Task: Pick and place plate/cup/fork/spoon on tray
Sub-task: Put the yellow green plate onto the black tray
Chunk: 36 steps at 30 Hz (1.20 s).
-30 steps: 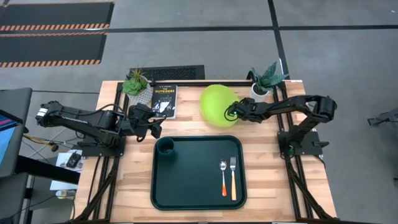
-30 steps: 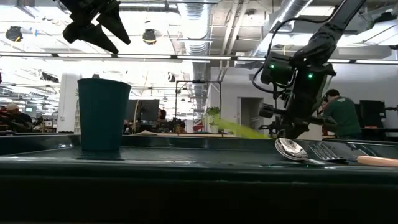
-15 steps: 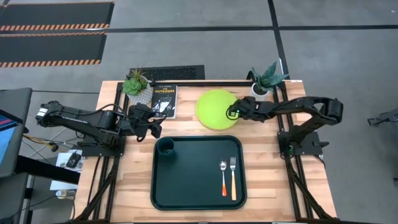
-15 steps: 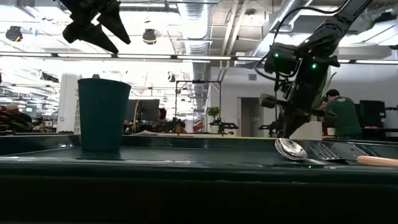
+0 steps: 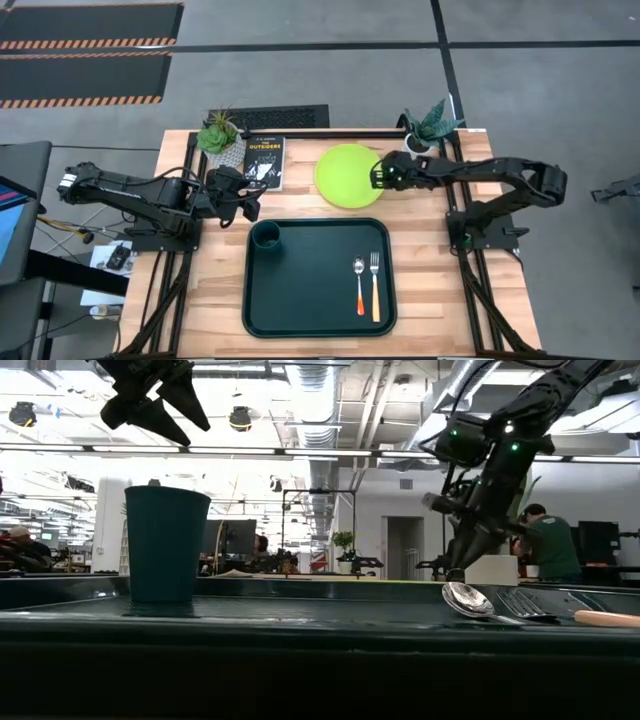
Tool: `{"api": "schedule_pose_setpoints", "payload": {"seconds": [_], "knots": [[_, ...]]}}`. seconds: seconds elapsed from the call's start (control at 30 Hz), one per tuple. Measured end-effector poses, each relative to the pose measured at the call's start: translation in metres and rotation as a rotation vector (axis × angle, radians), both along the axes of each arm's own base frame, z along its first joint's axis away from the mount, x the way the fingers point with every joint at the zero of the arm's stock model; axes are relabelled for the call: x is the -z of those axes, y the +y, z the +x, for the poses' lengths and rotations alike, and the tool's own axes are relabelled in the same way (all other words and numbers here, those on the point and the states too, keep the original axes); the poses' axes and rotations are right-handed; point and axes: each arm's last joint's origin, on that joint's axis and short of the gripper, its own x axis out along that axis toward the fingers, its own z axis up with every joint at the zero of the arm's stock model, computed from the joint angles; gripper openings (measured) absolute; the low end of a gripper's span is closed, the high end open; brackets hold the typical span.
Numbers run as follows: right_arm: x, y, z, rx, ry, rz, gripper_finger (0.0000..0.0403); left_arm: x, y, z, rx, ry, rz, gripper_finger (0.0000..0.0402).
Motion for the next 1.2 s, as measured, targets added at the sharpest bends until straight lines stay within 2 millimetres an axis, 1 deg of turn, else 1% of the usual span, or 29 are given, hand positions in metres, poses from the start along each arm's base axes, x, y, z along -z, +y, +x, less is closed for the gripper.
{"api": "schedule_pose_setpoints", "payload": {"seconds": [0.1,0.17,0.27,0.4,0.5,0.6,0.73,0.83,1.1,1.2], "knots": [[0.007,-0.002,-0.006,-0.051,-0.017,0.089,0.0123,0.000,0.000,0.000,0.002,0.002,0.002,0.0229],[0.015,-0.001,-0.012,-0.010,-0.006,0.121,0.0153,0.000,0.000,0.000,0.001,0.002,0.002,0.0229],[0.026,0.001,-0.018,0.042,-0.040,0.131,0.0192,0.000,0.000,0.000,0.002,0.002,0.003,0.0229],[0.039,0.004,-0.022,0.098,-0.150,0.128,0.0220,0.000,0.000,0.000,0.006,0.006,0.008,0.0229],[0.046,0.006,-0.025,0.127,-0.228,0.121,0.0224,0.000,0.000,0.000,0.006,0.006,0.008,0.0229],[0.048,0.007,-0.026,0.129,-0.253,0.118,0.0220,0.000,0.000,0.000,0.006,0.007,0.007,0.0229],[0.045,0.012,-0.022,0.108,-0.284,0.094,0.0211,0.000,0.000,0.000,0.006,0.007,0.008,0.0229],[0.038,0.011,-0.015,0.090,-0.369,0.077,0.0208,0.000,0.000,0.000,0.002,0.006,0.013,0.0229],[0.041,0.013,-0.017,0.132,-0.352,0.101,0.0206,0.000,0.000,0.000,0.001,0.006,0.014,0.0229],[0.042,0.013,-0.016,0.137,-0.383,0.089,0.0201,0.000,0.000,0.000,0.001,0.006,0.014,0.0229]]}}
